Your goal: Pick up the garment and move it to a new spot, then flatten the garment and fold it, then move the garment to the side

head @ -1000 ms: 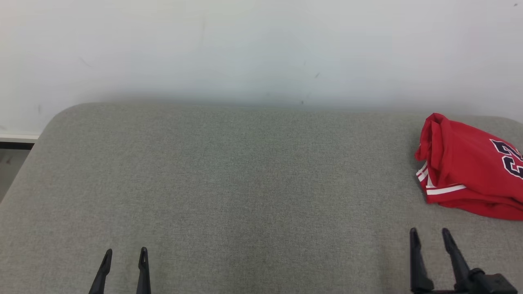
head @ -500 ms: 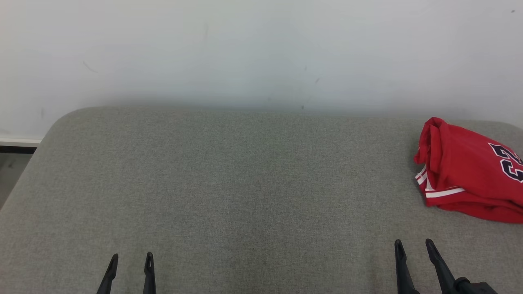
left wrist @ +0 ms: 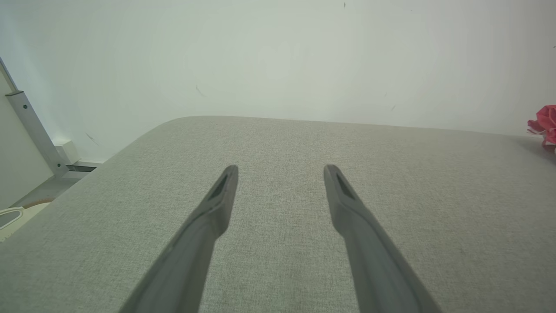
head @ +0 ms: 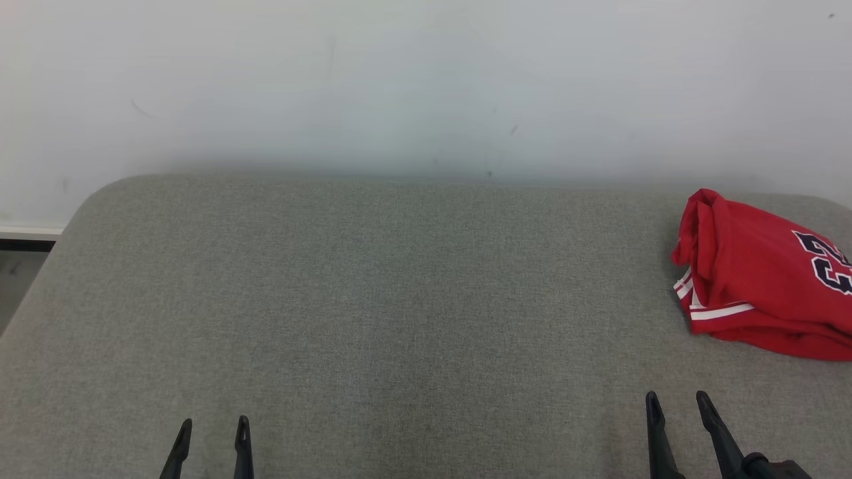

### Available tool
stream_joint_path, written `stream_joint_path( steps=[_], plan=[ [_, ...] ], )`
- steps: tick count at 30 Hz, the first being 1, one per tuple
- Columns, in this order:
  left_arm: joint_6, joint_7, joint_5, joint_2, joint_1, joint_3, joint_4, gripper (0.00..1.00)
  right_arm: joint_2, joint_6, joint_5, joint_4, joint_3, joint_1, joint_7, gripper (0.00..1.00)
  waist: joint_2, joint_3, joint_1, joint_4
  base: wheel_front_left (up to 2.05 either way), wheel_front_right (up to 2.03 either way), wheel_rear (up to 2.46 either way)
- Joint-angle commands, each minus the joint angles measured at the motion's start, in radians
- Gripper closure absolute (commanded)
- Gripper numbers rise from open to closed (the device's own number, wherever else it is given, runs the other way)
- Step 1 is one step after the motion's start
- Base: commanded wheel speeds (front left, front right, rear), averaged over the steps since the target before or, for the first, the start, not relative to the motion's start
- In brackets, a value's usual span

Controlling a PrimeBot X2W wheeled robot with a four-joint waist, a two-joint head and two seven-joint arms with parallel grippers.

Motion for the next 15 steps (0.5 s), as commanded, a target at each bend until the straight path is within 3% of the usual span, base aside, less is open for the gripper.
stream_joint_path(
  steps=[1,3,4,10,15],
  plan=[
    [0.003,-0.003,0.006,-0.001,0.008,-0.003,0.000,0.00,0.000,-0.003,-0.001,-0.001,-0.002,0.003,-0.004,0.00,0.0000,0.000,0.0000,-0.001,0.00,0.00,0.00],
    [0.001,-0.003,0.009,-0.001,0.009,-0.006,0.004,0.00,0.000,-0.003,0.000,-0.001,-0.002,0.002,-0.004,0.00,0.0000,0.000,0.0000,-0.002,0.00,0.00,0.00],
    [0.000,0.000,0.002,0.000,0.000,-0.005,0.004,1.00,0.000,0.000,0.001,0.003,-0.001,0.000,0.000,1.00,0.0000,0.000,0.0000,-0.002,0.00,0.00,0.00],
    [-0.002,0.004,-0.011,-0.006,0.004,-0.005,0.056,1.00,0.001,0.000,0.012,0.053,0.000,0.005,0.009,1.00,0.0000,0.000,0.0000,-0.003,0.00,0.00,0.00],
    [-0.004,0.025,-0.117,-0.005,-0.013,-0.011,0.060,1.00,-0.003,0.000,0.117,0.046,-0.013,-0.001,0.036,1.00,0.0000,0.001,0.0000,-0.006,0.00,0.00,0.00]
  ],
)
